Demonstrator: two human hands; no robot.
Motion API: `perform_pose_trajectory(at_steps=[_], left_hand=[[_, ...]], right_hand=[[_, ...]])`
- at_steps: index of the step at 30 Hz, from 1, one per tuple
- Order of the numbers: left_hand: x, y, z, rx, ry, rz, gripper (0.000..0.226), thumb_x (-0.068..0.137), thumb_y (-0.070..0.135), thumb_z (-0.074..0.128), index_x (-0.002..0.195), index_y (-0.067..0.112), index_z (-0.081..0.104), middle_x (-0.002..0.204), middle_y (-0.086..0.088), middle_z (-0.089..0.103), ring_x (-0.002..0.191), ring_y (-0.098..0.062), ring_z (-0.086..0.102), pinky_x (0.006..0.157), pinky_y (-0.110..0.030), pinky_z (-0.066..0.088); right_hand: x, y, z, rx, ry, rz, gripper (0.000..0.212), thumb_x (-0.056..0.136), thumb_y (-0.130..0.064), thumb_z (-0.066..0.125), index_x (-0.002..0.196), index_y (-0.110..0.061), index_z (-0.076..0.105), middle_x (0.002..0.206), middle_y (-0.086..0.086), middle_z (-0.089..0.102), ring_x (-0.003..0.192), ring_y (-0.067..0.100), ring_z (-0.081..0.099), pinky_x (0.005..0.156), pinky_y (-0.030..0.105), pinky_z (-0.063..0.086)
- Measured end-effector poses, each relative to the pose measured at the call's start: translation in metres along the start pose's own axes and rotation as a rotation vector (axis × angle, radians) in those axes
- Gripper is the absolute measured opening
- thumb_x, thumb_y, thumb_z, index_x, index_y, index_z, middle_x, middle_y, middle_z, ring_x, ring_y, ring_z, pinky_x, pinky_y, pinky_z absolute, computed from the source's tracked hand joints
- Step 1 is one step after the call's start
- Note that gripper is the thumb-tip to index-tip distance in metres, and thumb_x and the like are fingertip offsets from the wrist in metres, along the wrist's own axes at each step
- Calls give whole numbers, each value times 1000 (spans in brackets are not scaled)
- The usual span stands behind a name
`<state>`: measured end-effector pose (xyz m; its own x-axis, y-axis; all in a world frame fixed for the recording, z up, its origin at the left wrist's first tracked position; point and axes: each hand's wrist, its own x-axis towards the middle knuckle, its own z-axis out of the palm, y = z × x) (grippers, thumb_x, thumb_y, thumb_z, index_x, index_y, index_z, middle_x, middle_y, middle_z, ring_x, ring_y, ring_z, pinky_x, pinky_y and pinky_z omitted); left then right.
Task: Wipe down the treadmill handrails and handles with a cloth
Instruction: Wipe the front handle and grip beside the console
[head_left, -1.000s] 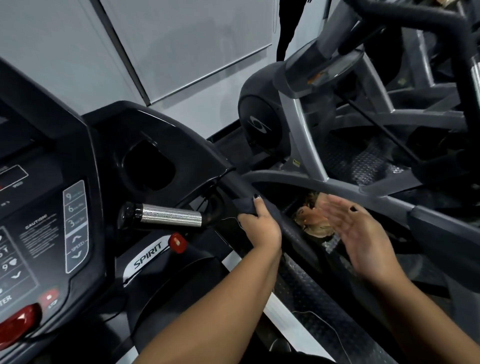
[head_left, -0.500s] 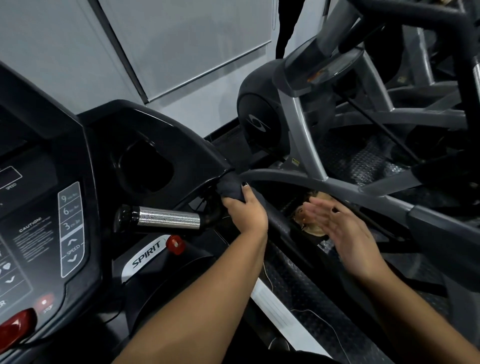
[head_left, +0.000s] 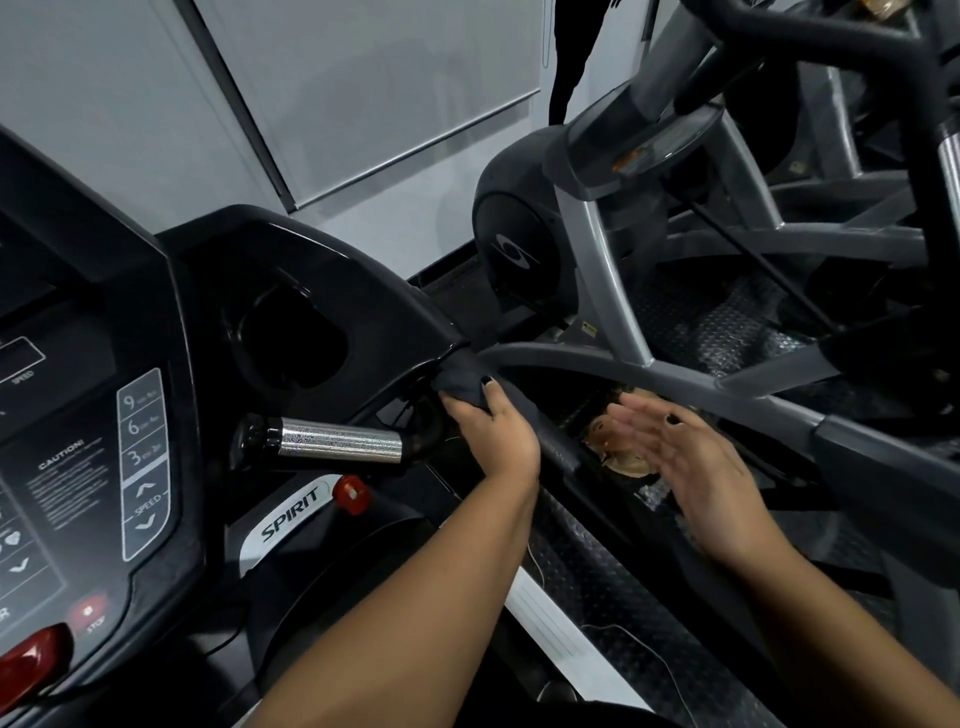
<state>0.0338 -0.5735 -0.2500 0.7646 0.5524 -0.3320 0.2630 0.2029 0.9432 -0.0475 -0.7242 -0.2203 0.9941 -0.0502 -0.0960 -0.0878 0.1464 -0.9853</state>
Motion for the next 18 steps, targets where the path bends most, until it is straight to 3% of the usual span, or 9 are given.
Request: perform_pose_trajectory(at_steps=[6,12,15,18], left_hand=[[-1,4,-3,34,-6,-8,68,102,32,46,157,18,10,150,-8,42,123,-13,48,82,-8,30],[-27,-10,-11,97,-96,58,72,101,28,50,158,21,5,155,-14,28,125,-12,42,92,-13,31],[-18,-7,-7,73,-85,32,73,101,28,50,158,19,4,155,-14,29,134,-22,43,96,-17,32],[3,4,-5,59,-57,7,72,102,31,47,157,19,3,156,-9,32,136,-22,42,96,-15,29]], right_hand=[[-6,5,-3,-13,-22,28,46,88,-25,33,122,-19,63,123,6,68,122,21,59,114,50,33],[-8,8,-5,-10,-17,30,45,89,-26,34,122,-20,64,124,6,67,122,21,59,114,50,33],[-8,4,-1,-15,-15,28,44,87,-26,37,120,-20,65,122,5,68,121,21,60,114,49,34],[-11,0,1,-27,-15,33,44,87,-27,36,121,-19,64,123,4,68,121,19,59,114,47,34]])
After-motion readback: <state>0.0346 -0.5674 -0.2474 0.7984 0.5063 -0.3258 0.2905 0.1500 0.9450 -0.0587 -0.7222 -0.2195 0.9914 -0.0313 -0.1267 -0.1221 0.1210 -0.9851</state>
